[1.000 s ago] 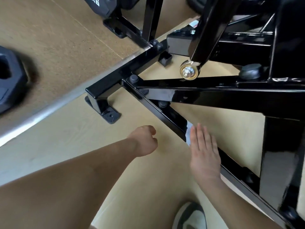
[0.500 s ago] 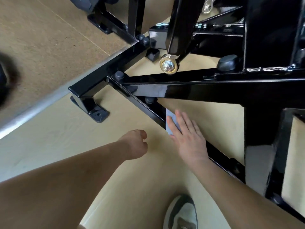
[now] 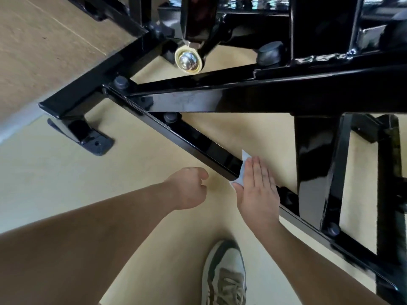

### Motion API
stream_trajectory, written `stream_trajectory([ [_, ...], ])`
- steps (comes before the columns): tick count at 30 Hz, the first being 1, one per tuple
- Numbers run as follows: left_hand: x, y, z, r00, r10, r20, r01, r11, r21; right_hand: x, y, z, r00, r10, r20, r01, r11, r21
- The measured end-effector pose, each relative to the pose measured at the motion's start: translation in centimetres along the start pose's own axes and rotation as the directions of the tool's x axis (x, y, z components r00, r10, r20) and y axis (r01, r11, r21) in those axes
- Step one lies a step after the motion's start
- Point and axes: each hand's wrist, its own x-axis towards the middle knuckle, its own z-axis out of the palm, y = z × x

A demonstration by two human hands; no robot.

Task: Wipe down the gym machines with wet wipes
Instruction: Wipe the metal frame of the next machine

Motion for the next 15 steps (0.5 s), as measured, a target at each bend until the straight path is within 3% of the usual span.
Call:
stream_trajectory([
  [7,-0.6,-2.2,-1.8,0.994,-0.103,-0.030,0.103,0.995,-0.013,5.0,-4.1,-1.1,0.983,-0.173,0.067,0.168,0.983,0.069],
  [13,-0.5,-2.8,-2.4,0.994,-0.099,-0.037,0.098,0.995,-0.018,2.1,-2.8,-1.7,0.997,0.019,0.074,-0.028,0.992,0.126],
  [15,-0.5,-2.7,-2.3,0.996,-0.089,-0.025,0.089,0.996,-0.011,3.5,-3.4,-1.7,0.996,0.016,0.090,-0.030,0.988,0.150],
])
